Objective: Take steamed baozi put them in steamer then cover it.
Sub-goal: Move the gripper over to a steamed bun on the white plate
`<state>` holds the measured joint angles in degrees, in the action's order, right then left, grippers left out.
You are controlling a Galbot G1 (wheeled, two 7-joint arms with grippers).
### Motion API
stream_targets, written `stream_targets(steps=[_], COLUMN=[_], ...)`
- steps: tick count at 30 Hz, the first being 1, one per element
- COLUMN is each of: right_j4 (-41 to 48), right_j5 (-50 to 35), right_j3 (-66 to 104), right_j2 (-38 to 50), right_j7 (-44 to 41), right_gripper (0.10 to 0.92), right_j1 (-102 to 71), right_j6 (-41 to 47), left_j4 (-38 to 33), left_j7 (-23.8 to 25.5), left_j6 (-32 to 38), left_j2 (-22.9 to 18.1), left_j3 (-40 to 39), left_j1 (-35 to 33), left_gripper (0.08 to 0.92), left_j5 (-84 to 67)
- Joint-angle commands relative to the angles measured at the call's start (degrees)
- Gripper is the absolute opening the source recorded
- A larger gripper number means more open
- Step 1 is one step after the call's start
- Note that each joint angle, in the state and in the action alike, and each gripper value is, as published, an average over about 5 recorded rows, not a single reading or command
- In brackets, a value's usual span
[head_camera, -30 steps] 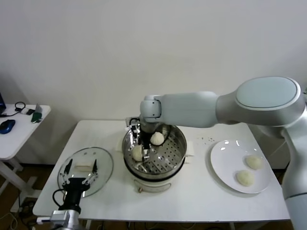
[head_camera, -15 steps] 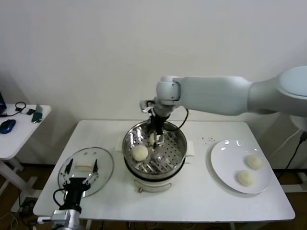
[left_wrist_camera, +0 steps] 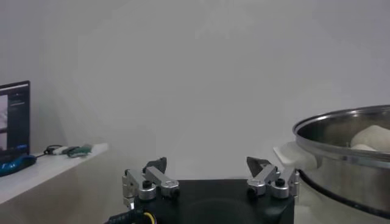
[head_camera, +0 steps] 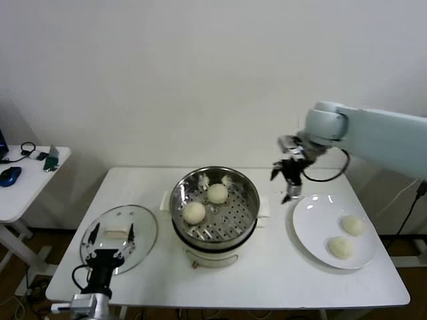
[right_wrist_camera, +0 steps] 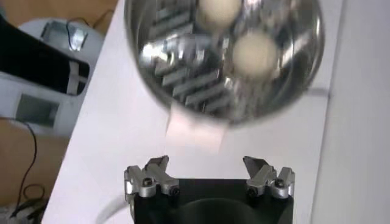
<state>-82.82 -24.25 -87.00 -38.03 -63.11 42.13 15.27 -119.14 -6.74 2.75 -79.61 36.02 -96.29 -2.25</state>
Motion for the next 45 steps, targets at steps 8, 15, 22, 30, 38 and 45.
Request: stream_targets(steps=[8, 15, 22, 30, 38, 45], right_j4=[2.16, 7.51, 11.06, 13.29, 14.93, 15.70], right_j5=[20.11, 25.05, 26.87, 28.04, 27.90, 28.06], right_j3=[19.87, 28.22, 31.59, 34.90, 35.89, 35.78], right_j2=[18.06, 14.50, 12.07, 10.03, 7.98, 7.05], right_j7=[-1.07, -0.51, -0.45, -0.09, -0.13, -1.80], right_gripper=[0.823, 0.823, 0.823, 0.823, 0.823, 0.803], right_j1=[-28.89, -38.53, -42.11, -45.45, -45.67, -45.38], right_j6=[-4.20, -5.66, -6.70, -6.74, -7.09, -7.95], left_j4=[-1.36, -1.43, -0.96, -0.50, -0.05, 0.03], left_j7=[-0.18, -0.28, -0.37, -0.41, -0.43, -0.51], left_j6=[-0.35, -0.34, -0.48, -0.62, -0.56, -0.78], left_j2=[-1.48, -1.88, -2.09, -2.02, -1.96, -1.93], left_j3=[0.35, 0.77, 0.72, 0.64, 0.75, 0.64], left_j1=[-1.42, -2.45, -2.11, -1.47, -1.47, -1.02], left_gripper=[0.823, 0.823, 0.823, 0.823, 0.823, 0.823], left_j5=[1.53, 2.24, 2.51, 2.67, 2.89, 2.97])
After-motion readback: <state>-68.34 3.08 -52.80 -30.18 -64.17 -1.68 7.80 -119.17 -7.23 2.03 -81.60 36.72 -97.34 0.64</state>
